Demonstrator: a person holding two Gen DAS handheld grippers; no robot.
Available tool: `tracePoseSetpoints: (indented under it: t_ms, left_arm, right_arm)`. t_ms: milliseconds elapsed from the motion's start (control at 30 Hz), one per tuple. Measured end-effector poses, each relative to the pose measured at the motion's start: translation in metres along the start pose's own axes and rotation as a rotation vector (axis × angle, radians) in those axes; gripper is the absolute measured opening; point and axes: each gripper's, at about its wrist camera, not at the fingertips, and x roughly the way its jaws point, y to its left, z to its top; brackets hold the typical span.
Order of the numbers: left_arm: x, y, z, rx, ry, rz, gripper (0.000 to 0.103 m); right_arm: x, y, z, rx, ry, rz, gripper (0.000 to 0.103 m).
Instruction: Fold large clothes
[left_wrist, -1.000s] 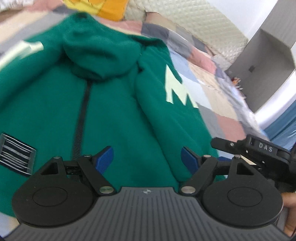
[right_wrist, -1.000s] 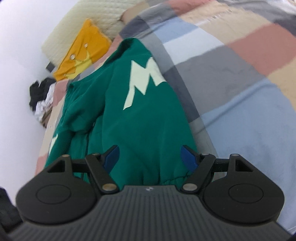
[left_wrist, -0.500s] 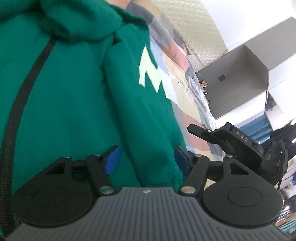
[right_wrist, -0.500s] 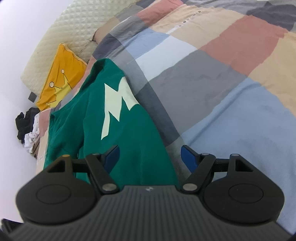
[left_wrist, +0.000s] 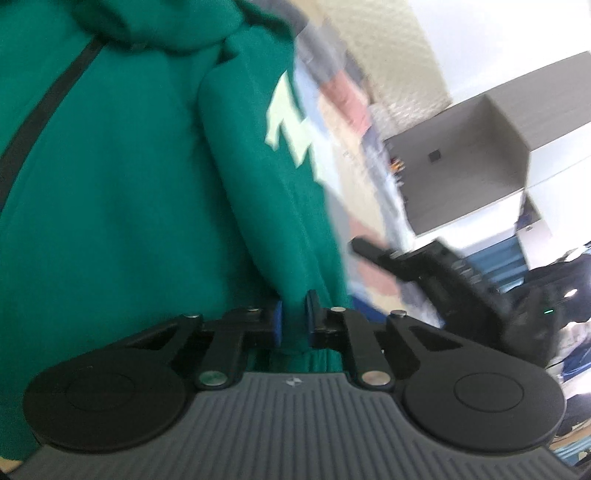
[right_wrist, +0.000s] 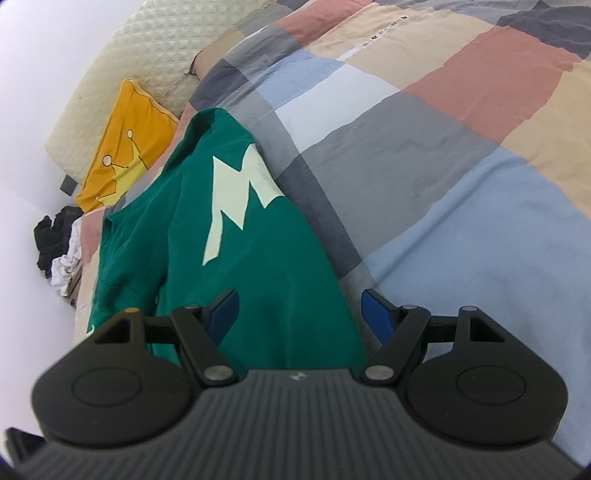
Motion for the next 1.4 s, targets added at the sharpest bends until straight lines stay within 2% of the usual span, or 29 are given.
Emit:
tracePoseSetpoints:
  t_ms: [133, 300, 367, 400, 500, 533, 567, 600, 667, 833, 967, 1100, 1200, 1300, 1333, 1400]
  left_arm:
    - [-0.018, -0.010, 0.005, 0.005, -0.055, -0.038, 0.012]
    - [-0.037, -0.013, 0.005, -0.014, -0.085, -0.041, 0.011]
    - [-0.044, -0.010, 0.004, -0.015, -0.095, -0.017, 0.011]
    - [-0.044, -0.009, 0.004, -0.014, -0.091, 0.001, 0.012]
    - [-0.039, -0.003, 0.006, -0.008, -0.008, 0.059, 0.015]
    - [-0.039, -0.002, 0.005, -0.011, 0.001, 0.080, 0.019]
    - [-0.041, -0.002, 0.006, -0.009, 0.004, 0.105, 0.034]
    - [-0.044, -0.002, 0.007, 0.006, 0.000, 0.128, 0.057]
    - [-0.054, -0.005, 0.010, 0.035, -0.041, 0.158, 0.068]
    - [-0.083, -0.002, 0.023, 0.057, -0.119, 0.227, 0.070]
    - [-0.095, 0.008, 0.030, 0.045, -0.126, 0.301, 0.070]
    - [-0.092, 0.021, 0.032, 0.023, -0.110, 0.377, 0.070]
    - [-0.089, 0.032, 0.031, -0.004, -0.090, 0.397, 0.070]
    - [-0.086, 0.038, 0.031, -0.020, -0.078, 0.421, 0.070]
    - [-0.086, 0.039, 0.031, -0.022, -0.078, 0.424, 0.070]
    - [-0.086, 0.039, 0.030, -0.024, -0.080, 0.426, 0.070]
  right_arm:
    - [-0.002, 0.001, -0.001, -0.014, -0.004, -0.004, 0.075]
    - [-0.003, 0.005, -0.004, -0.052, -0.001, -0.007, 0.075]
    - [-0.003, 0.010, -0.006, -0.083, 0.002, 0.001, 0.075]
    - [-0.004, 0.013, -0.007, -0.100, 0.001, 0.001, 0.075]
    - [-0.004, 0.020, -0.010, -0.157, -0.004, 0.012, 0.075]
    - [-0.004, 0.023, -0.011, -0.175, 0.002, 0.025, 0.075]
    - [-0.003, 0.026, -0.012, -0.198, 0.013, 0.042, 0.075]
    - [-0.002, 0.029, -0.015, -0.222, 0.023, 0.054, 0.075]
    - [0.000, 0.036, -0.021, -0.273, 0.032, 0.039, 0.075]
    - [0.001, 0.045, -0.033, -0.377, 0.044, -0.011, 0.075]
    - [-0.012, 0.045, -0.039, -0.416, 0.021, -0.007, 0.075]
    - [-0.015, 0.030, -0.030, -0.306, 0.003, -0.057, 0.075]
    - [-0.005, 0.014, -0.025, -0.201, 0.053, -0.085, 0.075]
    - [0.007, 0.006, -0.029, -0.143, 0.149, -0.027, 0.077]
    - [0.012, 0.006, -0.032, -0.133, 0.187, -0.001, 0.079]
    - [0.014, 0.015, -0.038, -0.193, 0.180, -0.035, 0.081]
